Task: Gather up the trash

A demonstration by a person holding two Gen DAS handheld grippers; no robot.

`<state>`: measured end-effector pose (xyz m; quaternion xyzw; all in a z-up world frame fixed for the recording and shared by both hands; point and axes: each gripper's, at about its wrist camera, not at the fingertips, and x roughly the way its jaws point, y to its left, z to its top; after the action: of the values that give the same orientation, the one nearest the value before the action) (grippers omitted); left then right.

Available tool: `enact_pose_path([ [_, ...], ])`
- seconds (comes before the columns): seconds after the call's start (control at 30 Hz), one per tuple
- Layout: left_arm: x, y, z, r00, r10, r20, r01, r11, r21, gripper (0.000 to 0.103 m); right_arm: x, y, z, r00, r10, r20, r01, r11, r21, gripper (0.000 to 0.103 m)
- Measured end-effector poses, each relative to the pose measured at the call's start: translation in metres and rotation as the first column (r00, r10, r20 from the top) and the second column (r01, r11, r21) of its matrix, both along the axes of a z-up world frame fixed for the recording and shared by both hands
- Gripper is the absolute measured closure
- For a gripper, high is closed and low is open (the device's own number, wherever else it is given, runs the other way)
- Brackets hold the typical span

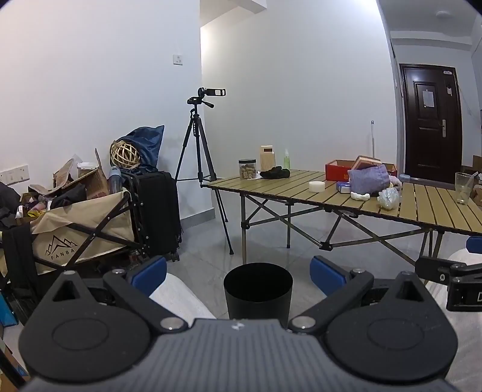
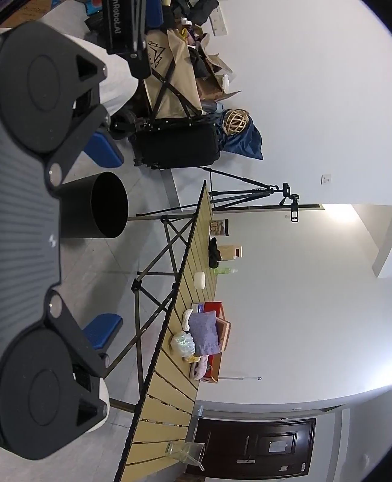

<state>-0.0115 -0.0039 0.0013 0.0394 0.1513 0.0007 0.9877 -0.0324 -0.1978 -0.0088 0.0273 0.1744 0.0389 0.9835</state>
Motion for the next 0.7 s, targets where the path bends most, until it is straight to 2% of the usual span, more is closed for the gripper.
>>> enact_pose_path([
  [0.7,0.0012,-0.0023,0.0031,1.0,-0.003,0.004,0.003,1.0,0.004,0.0,-0.002,-0.0011,-0.0007,1.0,0.022,0.017,-0.022,1.0,0.004,0.0],
])
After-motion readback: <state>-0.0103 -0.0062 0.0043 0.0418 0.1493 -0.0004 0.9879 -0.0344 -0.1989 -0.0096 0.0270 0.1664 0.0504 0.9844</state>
